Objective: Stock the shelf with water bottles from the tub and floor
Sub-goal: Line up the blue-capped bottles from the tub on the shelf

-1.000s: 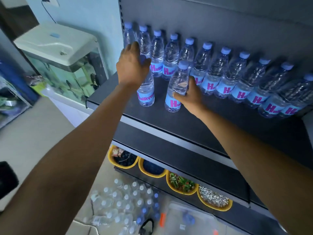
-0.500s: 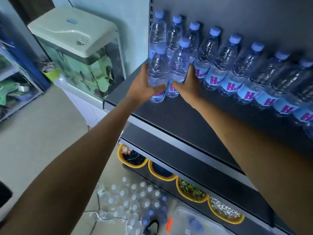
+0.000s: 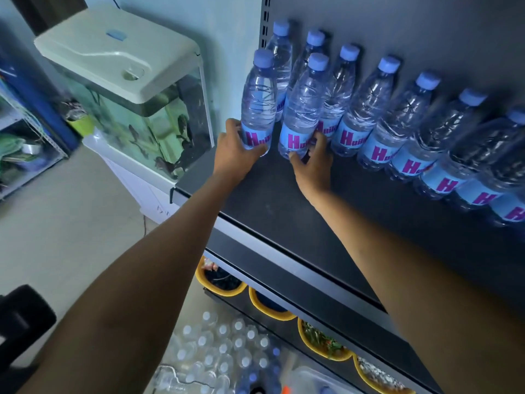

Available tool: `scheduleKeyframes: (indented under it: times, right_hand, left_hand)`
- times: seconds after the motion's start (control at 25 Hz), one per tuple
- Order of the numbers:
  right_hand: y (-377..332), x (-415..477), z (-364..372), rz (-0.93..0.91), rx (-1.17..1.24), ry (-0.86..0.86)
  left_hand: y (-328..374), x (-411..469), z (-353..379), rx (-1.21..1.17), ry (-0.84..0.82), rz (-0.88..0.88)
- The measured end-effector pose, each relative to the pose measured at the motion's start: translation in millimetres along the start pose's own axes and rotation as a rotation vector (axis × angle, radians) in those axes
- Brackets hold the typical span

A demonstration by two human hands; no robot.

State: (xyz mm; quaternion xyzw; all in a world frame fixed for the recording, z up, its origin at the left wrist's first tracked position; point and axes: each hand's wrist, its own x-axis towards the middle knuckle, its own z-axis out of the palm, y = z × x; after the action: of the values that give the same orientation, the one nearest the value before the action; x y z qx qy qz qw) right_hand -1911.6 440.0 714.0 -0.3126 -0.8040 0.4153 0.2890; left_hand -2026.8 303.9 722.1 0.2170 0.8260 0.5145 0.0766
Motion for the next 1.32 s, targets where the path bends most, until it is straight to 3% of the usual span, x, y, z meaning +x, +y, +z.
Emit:
scheduleKeyframes:
  times: [0.24,0.52,0.88,1.08,1.32]
  right_hand:
    - [1,18,12,0.013,-0.256,0.043]
    - [2,21,16,0.044,-0.226,0.102]
    - [6,23,22,0.013,-0.365,0.083]
    - [5,20,12,0.013,-0.264,0.085]
    - [1,-25,-18,0.111,0.013,0.037]
  left_hand:
    - [-1,39,16,0.003,0.054,-0.051]
    - [-5,47,25,0.128,0.065,-0.009]
    - [-11,49,26,0.198,0.014,0.047]
    - [-1,42,19,0.181,-0.016,0.037]
    - [11,-16,10,-0.107,0.026,-0.105]
